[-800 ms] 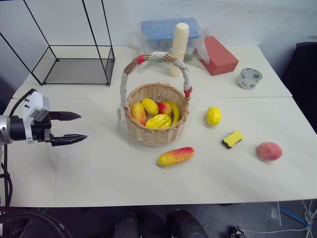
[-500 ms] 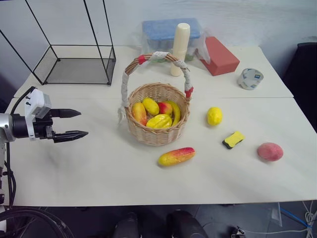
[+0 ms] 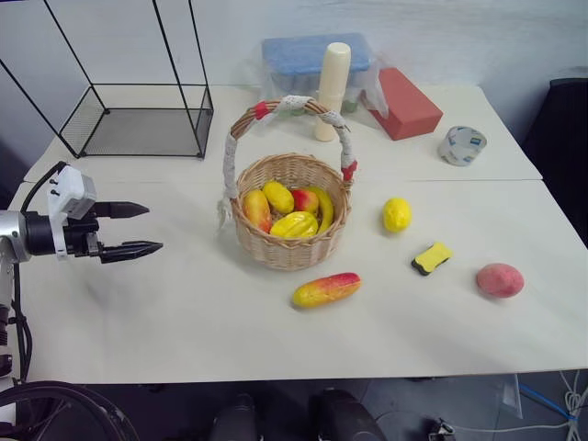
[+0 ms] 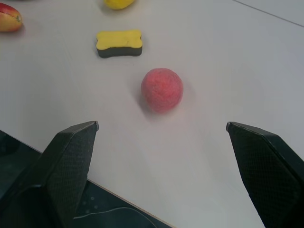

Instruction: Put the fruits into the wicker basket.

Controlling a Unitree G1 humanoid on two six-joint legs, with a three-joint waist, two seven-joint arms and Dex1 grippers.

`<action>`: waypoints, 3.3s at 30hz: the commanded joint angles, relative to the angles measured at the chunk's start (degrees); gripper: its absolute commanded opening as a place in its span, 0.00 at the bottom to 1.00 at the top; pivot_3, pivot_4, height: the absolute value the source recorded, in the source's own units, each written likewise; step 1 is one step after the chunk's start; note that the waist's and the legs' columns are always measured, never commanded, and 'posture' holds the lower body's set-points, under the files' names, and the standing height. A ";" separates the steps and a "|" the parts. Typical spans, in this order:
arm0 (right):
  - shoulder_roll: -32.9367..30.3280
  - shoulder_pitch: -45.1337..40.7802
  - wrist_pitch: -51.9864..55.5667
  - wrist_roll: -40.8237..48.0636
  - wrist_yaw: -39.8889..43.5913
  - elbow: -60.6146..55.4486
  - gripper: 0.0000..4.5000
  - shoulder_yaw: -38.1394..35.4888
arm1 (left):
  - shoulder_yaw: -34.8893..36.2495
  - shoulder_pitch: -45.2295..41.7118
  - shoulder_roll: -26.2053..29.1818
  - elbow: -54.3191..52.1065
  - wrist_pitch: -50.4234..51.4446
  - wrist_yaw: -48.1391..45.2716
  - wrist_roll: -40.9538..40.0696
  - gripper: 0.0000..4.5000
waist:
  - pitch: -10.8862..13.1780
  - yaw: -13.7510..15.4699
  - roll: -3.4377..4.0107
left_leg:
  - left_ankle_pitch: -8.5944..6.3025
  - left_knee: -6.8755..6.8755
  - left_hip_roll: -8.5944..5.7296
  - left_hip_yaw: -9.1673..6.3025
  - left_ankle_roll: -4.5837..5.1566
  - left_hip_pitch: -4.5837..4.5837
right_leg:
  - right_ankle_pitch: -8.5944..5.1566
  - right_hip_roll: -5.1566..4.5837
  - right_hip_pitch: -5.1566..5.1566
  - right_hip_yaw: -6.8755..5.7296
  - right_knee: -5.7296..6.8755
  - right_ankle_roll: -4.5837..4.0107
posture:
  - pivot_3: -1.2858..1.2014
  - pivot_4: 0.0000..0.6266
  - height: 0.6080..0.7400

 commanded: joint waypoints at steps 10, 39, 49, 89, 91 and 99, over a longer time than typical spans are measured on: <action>-10.37 -9.53 1.03 2.49 1.73 -5.50 0.99 5.24 | -2.46 -8.05 -0.19 -20.36 14.51 -6.81 -11.75 1.00 | 0.00 -0.16 0.00 | 0.01 0.16 0.00 0.01 -0.01 0.00 | 0.00 0.00 0.00 0.01 0.19 0.01 | 0.52 0.24 1.00; 2.82 -77.76 -31.15 -38.28 1.99 27.23 0.99 82.63 | -14.07 -23.12 -12.04 -31.25 18.08 -8.13 -14.80 1.00 | 0.70 -1.10 0.71 | -0.01 1.12 0.12 -0.13 0.00 -0.46 | -0.10 0.13 -0.92 0.15 1.70 -0.17 | 0.52 0.24 1.00; 3.97 -73.93 -26.97 -35.17 4.33 23.81 0.57 80.07 | -14.38 -24.11 -12.96 -31.28 17.81 -6.78 -14.66 1.00 | 0.70 -1.75 0.71 | 0.00 1.17 0.12 -0.22 -0.02 -0.46 | -0.10 0.13 -0.88 0.10 1.80 -0.17 | 0.52 0.24 1.00; 10.41 -18.72 5.18 -25.48 -28.08 -1.46 0.45 19.59 | -15.21 -28.76 -19.46 -25.54 17.38 -8.46 -14.30 1.00 | 0.62 -0.03 0.82 | 0.16 0.91 0.12 -0.51 -0.35 -0.16 | -0.11 0.56 -0.25 0.33 1.25 -0.14 | 0.52 0.24 1.00; 9.07 -18.74 5.57 -24.66 -28.08 -0.84 0.60 18.98 | -14.83 -28.15 -18.98 -26.03 17.59 -8.09 -14.32 1.00 | 0.62 -0.02 0.82 | 0.15 0.91 0.11 -0.51 -0.34 -0.17 | -0.11 0.55 -0.25 0.33 1.24 -0.14 | 0.52 0.24 1.00; 1.79 -18.07 7.43 -16.58 -21.32 -2.59 1.00 11.75 | -13.27 -25.31 -17.16 -28.04 18.38 -6.18 -14.99 1.00 | 0.63 0.00 0.81 | 0.15 0.89 0.11 -0.52 -0.34 -0.18 | -0.11 0.55 -0.24 0.33 1.19 -0.14 | 0.52 0.24 1.00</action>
